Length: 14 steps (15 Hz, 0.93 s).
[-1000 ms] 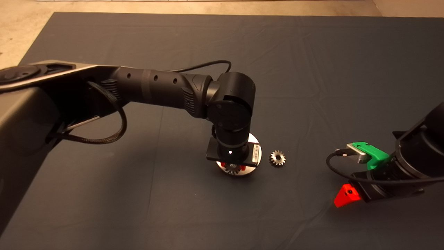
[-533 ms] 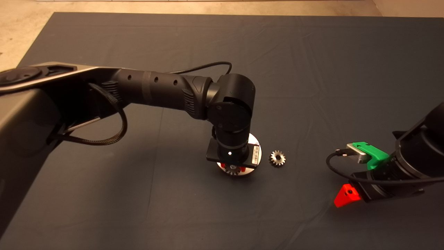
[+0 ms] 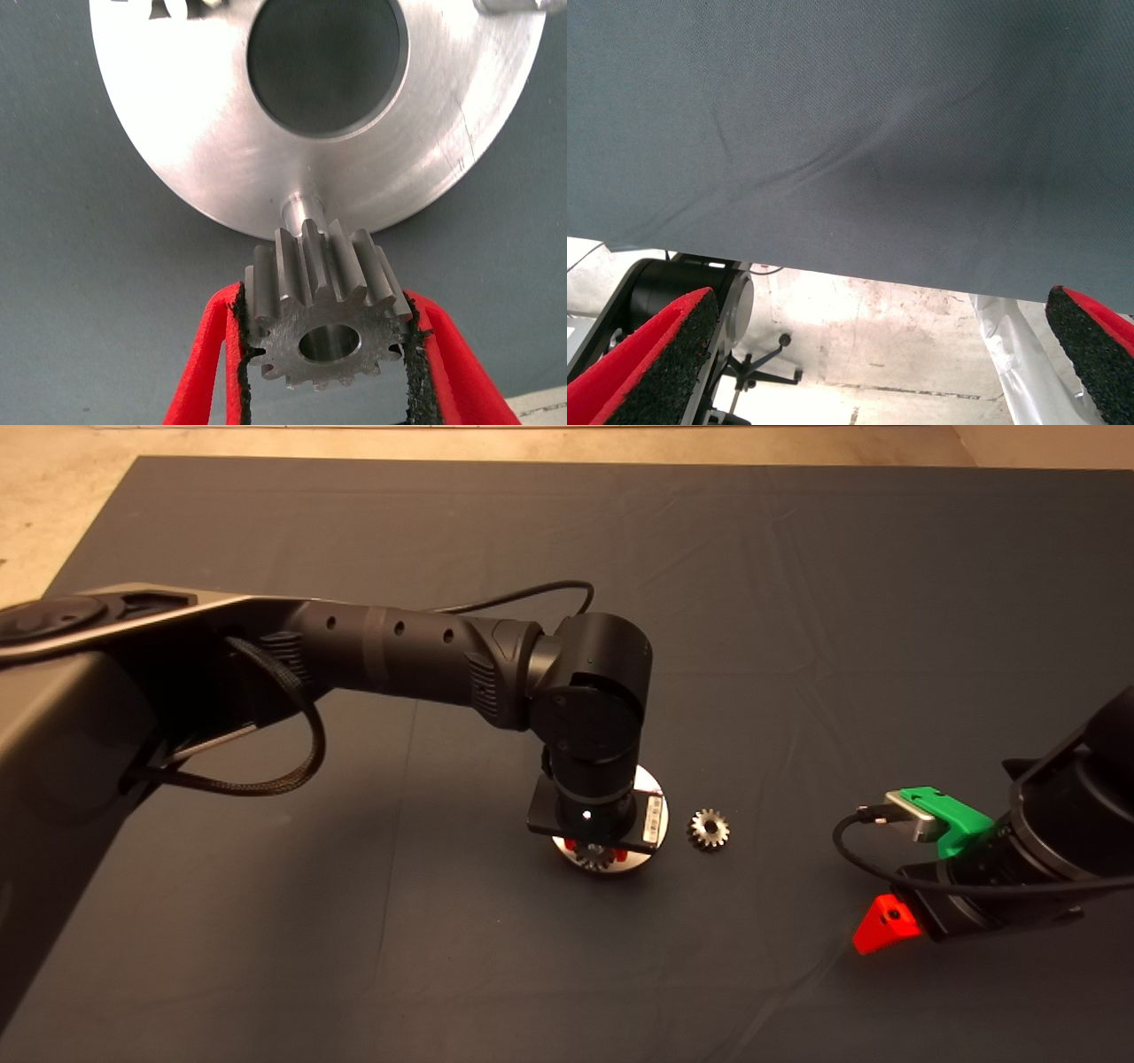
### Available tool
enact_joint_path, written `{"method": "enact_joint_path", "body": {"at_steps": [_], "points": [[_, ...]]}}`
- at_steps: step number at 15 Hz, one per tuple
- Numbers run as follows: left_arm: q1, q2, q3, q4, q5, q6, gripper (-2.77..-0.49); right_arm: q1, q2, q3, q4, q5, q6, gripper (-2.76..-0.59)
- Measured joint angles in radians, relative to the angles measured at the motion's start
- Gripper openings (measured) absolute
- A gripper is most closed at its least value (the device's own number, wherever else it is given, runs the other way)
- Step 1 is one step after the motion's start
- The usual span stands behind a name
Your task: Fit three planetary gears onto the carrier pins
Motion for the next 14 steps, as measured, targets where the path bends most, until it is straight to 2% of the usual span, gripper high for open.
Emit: {"method": "enact_joint_path", "body": {"at_steps": [2, 7, 14], "points": [[0.001, 0.000, -0.005, 0.003, 0.000, 0.004, -2.48, 0.000, 0.000, 0.000, 0.000, 0.000, 0.000, -0.60], [0.031, 0.009, -0.006, 0.008, 0.000, 0.008, -2.48, 0.000, 0.000, 0.000, 0.000, 0.000, 0.000, -0.60], [0.034, 0.009, -0.006, 0.016, 0.001, 0.015, -2.48, 0.000, 0.000, 0.000, 0.000, 0.000, 0.000, -0.60]]}}
